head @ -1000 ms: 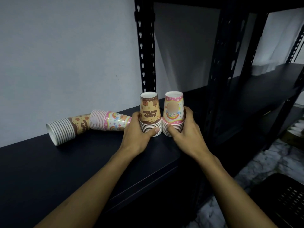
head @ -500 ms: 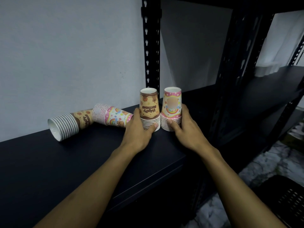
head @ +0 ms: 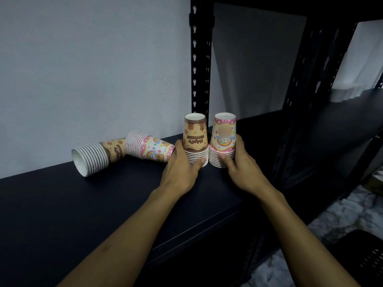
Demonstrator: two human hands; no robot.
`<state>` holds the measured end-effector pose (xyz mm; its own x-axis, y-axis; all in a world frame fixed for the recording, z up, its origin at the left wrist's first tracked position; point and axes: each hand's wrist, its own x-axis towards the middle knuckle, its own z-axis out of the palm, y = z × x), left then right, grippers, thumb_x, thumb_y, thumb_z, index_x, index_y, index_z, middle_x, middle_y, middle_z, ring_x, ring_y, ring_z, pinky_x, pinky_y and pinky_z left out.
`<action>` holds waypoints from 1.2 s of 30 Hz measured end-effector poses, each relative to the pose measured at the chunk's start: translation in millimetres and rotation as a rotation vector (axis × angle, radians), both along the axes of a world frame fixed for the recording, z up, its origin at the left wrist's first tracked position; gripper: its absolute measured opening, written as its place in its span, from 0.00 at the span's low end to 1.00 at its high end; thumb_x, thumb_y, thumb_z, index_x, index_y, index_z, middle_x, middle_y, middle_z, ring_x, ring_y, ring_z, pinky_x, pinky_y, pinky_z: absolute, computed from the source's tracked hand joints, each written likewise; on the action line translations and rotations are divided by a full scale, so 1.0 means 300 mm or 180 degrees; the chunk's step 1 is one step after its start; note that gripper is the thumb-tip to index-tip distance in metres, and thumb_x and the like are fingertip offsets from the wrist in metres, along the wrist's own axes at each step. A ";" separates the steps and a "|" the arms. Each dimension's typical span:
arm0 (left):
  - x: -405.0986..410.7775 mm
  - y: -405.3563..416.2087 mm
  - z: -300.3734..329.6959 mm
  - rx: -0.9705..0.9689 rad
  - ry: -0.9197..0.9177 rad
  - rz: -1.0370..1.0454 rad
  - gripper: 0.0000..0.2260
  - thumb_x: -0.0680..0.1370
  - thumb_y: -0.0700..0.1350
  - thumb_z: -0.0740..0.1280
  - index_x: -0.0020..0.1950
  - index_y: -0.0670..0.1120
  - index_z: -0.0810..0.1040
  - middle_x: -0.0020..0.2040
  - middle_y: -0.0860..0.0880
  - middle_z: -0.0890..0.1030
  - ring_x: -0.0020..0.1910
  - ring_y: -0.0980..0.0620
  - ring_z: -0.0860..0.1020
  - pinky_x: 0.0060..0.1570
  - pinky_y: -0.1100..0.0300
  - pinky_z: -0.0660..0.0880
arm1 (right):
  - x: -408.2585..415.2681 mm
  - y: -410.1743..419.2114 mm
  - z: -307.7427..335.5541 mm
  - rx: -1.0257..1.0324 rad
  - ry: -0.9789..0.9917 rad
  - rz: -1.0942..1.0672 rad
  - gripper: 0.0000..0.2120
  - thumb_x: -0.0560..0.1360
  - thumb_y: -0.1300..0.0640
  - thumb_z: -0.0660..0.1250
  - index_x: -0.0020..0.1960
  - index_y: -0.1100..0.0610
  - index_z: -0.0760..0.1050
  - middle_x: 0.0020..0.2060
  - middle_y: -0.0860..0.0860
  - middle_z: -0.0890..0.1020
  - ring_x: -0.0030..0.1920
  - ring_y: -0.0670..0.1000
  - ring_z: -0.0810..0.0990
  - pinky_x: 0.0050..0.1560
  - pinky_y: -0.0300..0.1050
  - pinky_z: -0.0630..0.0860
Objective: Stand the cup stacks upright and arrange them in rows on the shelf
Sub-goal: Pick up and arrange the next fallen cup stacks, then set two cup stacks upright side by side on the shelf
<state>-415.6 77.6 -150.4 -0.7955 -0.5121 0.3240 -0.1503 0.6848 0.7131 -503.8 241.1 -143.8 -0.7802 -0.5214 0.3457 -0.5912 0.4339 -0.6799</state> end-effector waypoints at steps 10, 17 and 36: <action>0.066 0.035 0.000 0.0034 -0.0151 -0.0120 0.43 0.77 0.56 0.70 0.81 0.52 0.43 0.80 0.48 0.58 0.77 0.46 0.62 0.70 0.46 0.67 | 0.092 0.008 -0.005 0.0916 0.0153 -0.0549 0.49 0.80 0.42 0.63 0.80 0.60 0.32 0.76 0.61 0.65 0.75 0.59 0.67 0.73 0.60 0.62; 0.238 0.101 0.001 -0.0381 -0.0682 -0.0108 0.35 0.81 0.59 0.63 0.80 0.45 0.53 0.81 0.49 0.54 0.78 0.49 0.60 0.70 0.51 0.66 | 0.244 0.039 -0.056 0.1270 0.0166 -0.0787 0.31 0.83 0.42 0.54 0.77 0.61 0.57 0.78 0.61 0.62 0.80 0.60 0.56 0.79 0.57 0.51; 0.657 -0.310 0.095 -0.2000 -0.0692 0.0650 0.22 0.78 0.62 0.64 0.63 0.48 0.77 0.68 0.45 0.73 0.68 0.45 0.70 0.67 0.50 0.67 | 0.428 -0.275 -0.001 0.0866 0.1095 0.0423 0.28 0.80 0.50 0.64 0.76 0.59 0.62 0.77 0.56 0.62 0.78 0.57 0.58 0.76 0.57 0.62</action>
<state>-218.5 -15.4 -121.9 -0.7836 -0.4259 0.4523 -0.4146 0.9007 0.1298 -375.4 158.6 -144.2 -0.5643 -0.7169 0.4094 -0.8252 0.4747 -0.3061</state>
